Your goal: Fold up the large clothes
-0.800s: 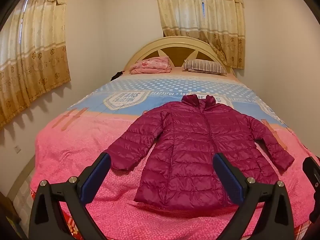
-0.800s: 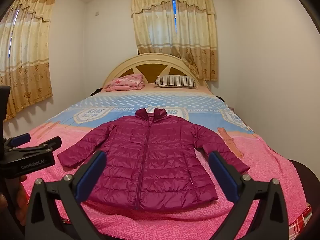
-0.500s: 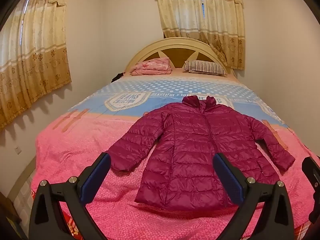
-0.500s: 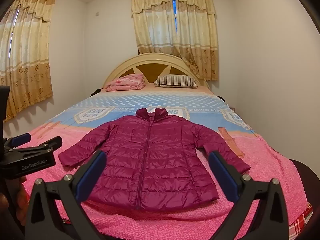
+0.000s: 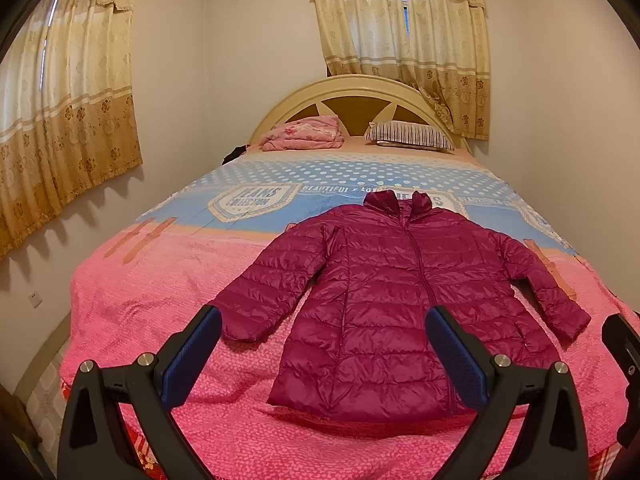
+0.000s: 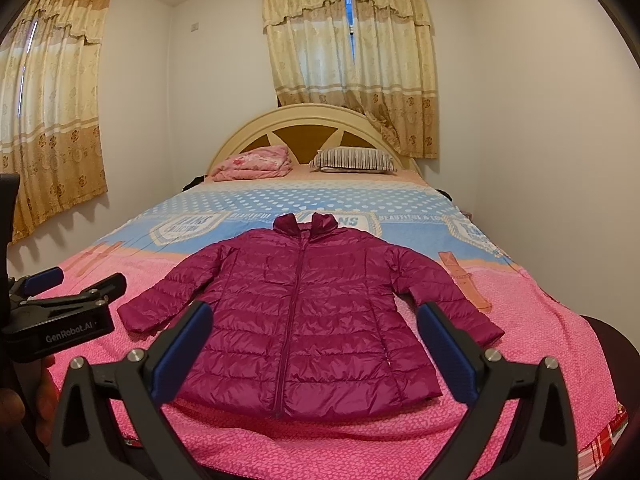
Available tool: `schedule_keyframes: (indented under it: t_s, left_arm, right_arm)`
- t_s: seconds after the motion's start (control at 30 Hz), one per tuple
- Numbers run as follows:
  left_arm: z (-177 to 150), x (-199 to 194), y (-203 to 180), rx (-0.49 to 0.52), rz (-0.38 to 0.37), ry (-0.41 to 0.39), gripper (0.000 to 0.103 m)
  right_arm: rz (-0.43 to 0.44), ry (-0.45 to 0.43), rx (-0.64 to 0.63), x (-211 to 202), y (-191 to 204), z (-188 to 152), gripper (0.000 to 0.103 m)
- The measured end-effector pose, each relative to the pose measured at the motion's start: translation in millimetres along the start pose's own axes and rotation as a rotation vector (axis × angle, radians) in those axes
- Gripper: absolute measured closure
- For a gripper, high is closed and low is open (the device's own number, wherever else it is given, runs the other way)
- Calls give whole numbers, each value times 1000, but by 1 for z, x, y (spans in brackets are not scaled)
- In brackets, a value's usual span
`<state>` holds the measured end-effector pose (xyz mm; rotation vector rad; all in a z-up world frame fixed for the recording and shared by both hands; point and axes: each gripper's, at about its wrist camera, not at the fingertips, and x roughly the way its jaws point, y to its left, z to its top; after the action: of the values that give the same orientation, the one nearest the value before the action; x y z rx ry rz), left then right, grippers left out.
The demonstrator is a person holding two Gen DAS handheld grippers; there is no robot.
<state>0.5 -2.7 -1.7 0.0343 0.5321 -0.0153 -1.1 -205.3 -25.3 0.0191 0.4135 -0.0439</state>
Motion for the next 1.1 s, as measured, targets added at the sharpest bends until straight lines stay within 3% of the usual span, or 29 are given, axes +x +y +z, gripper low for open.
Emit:
schedule_keyframes:
  t_s: [1.1]
  left_arm:
    - [1,1,3,-12,0,-4,1]
  right_arm:
    - [3,8,1,3,3,-6,0]
